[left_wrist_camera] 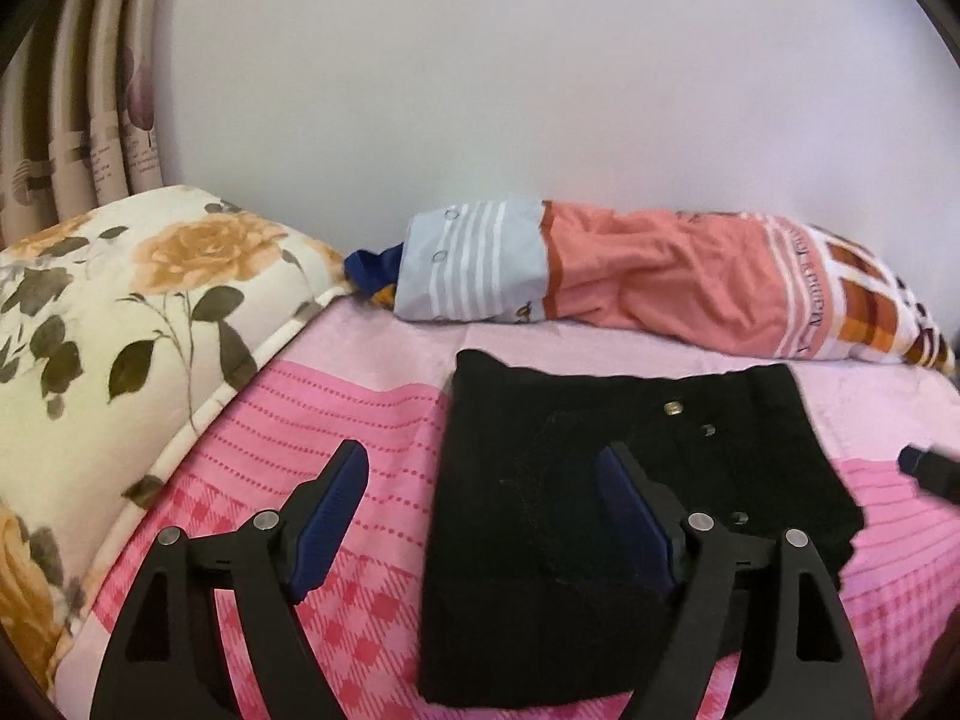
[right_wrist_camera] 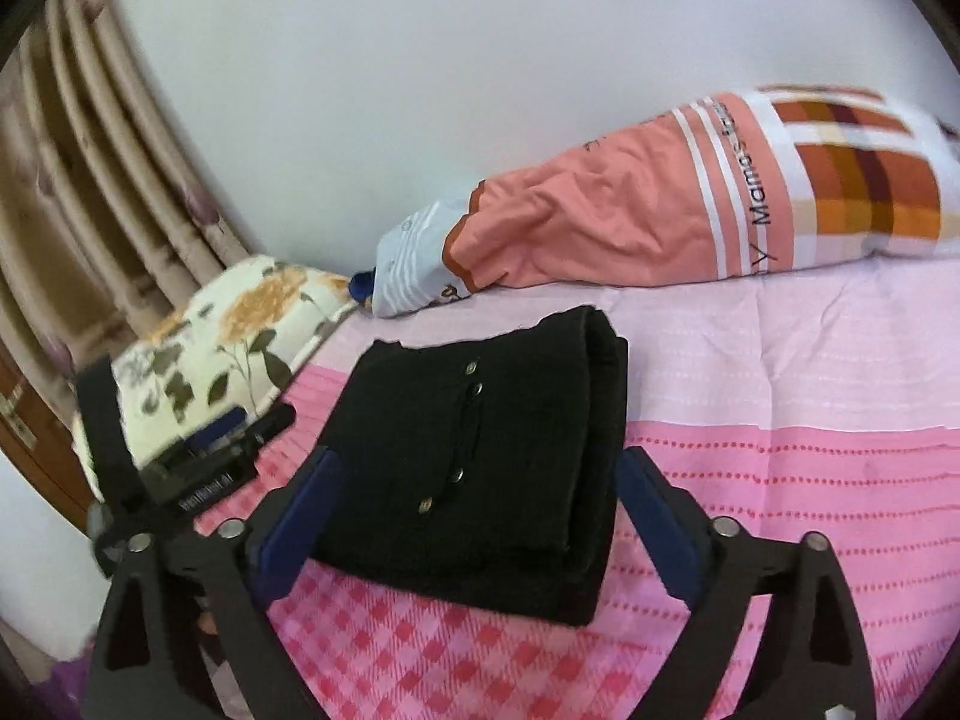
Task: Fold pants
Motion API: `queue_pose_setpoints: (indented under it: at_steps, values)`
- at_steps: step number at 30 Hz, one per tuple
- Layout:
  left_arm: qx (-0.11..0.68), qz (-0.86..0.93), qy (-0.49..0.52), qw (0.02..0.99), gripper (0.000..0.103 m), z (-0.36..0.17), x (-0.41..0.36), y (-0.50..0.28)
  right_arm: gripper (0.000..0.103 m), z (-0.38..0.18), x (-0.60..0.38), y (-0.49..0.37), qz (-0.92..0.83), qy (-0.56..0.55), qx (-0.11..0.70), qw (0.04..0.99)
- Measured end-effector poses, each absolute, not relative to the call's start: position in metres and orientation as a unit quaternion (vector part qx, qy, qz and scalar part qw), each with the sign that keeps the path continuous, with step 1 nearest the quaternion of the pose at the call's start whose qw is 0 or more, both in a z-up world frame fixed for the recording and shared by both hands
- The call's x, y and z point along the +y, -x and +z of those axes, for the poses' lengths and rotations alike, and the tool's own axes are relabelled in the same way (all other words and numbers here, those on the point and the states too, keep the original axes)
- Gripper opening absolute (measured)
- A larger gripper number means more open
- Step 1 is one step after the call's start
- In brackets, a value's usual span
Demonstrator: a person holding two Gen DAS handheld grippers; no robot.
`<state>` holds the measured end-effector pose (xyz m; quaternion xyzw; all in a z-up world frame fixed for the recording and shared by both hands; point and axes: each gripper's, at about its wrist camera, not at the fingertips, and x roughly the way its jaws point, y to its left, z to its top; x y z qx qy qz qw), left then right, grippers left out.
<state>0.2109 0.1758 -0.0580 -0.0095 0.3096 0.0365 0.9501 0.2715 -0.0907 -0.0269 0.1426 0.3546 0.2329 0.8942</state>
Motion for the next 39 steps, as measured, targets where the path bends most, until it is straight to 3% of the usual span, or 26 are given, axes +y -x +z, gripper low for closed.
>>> queue_pose_setpoints:
  at_steps: [11,16,17,29,39]
  values:
    - [0.263,0.019,-0.003,0.965,0.085,-0.013,0.159,-0.164,0.097,-0.006,-0.062,-0.227,0.216,-0.110,0.332,0.912]
    - [0.236,0.035,0.003,0.971,0.095,0.014,0.158,-0.141,0.101,0.017,-0.064,-0.208,0.196,-0.105,0.301,0.927]
    - [0.226,0.051,0.001,0.973,0.103,0.022,0.157,-0.134,0.102,0.023,-0.066,-0.205,0.195,-0.107,0.296,0.929]
    - [0.147,0.039,-0.003,0.988,0.103,0.097,0.142,-0.080,0.102,0.065,-0.074,-0.174,0.195,-0.112,0.251,0.942]
    - [0.171,0.028,0.022,0.985,0.103,0.104,0.135,-0.074,0.103,0.074,-0.085,-0.163,0.177,-0.119,0.245,0.946]
